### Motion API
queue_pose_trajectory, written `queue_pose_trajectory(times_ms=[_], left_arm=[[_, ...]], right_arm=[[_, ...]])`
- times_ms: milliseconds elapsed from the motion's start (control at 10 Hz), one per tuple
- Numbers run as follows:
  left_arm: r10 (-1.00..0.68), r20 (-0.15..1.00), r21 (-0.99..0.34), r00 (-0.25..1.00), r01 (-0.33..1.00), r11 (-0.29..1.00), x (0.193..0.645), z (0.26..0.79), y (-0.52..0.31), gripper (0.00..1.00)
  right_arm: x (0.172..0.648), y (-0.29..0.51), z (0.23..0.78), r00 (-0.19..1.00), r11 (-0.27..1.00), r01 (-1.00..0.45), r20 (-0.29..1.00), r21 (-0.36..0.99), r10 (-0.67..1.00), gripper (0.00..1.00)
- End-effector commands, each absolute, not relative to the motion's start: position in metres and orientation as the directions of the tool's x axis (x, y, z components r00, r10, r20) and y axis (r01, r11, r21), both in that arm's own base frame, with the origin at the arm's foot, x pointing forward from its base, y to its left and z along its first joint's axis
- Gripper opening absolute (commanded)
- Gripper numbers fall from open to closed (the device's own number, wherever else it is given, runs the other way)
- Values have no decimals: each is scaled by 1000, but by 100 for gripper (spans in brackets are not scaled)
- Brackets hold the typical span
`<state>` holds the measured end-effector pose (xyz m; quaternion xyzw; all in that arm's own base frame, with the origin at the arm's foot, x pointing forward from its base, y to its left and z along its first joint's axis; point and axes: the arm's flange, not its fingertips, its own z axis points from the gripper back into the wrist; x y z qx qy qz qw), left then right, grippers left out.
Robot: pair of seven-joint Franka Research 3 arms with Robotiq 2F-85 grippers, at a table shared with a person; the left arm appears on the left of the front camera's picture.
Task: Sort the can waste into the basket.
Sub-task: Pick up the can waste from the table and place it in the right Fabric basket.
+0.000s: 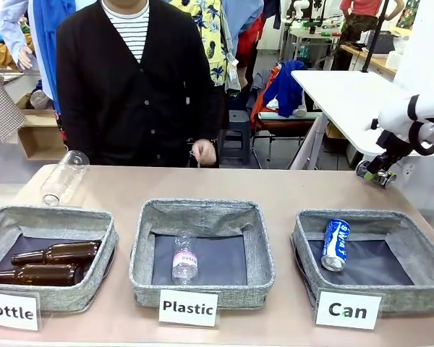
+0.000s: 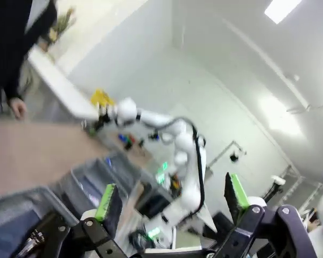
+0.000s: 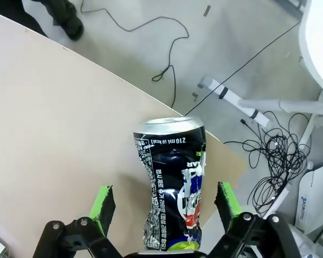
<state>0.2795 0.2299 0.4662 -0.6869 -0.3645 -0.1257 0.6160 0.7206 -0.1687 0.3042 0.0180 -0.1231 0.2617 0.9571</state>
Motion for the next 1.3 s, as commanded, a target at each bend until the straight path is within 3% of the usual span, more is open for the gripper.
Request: queue_pose_trajectory(times_ms=[0, 200, 400, 500, 600, 700, 800, 900, 1000, 1200], left_arm=[[121, 590, -806, 798, 590, 44, 304, 448, 167, 100], [-12, 541, -837, 841, 539, 90, 314, 430, 135, 100], [-131, 454, -855, 881, 472, 214, 322, 392, 98, 100], [-117, 410, -875, 905, 426, 229, 326, 382, 91, 100], [-86, 489, -856, 868, 497, 146, 328, 403, 108, 100], [-86, 489, -856, 868, 497, 146, 328, 403, 108, 100], [-86, 489, -856, 868, 497, 146, 328, 403, 108, 100], [-86, 489, -856, 868, 497, 146, 328, 403, 108, 100], [-86, 489, -856, 868, 497, 146, 328, 403, 108, 100], [-86, 489, -856, 868, 497, 146, 328, 403, 108, 100]], right_arm=[[732, -173, 304, 836, 863, -505, 249, -4, 490, 100], [730, -171, 304, 837, 864, -503, 246, -7, 489, 100], [730, -169, 302, 842, 860, -510, 217, 21, 494, 100], [728, -167, 304, 841, 856, -516, 218, 43, 495, 41], [728, -166, 304, 842, 855, -516, 212, 49, 496, 41], [727, -166, 304, 844, 856, -515, 206, 49, 496, 0], [727, -167, 304, 844, 856, -515, 205, 50, 496, 38], [725, -166, 305, 843, 855, -517, 204, 48, 498, 25], [724, -166, 307, 840, 851, -523, 196, 45, 506, 0], [713, -160, 312, 836, 843, -535, 175, 52, 520, 0]])
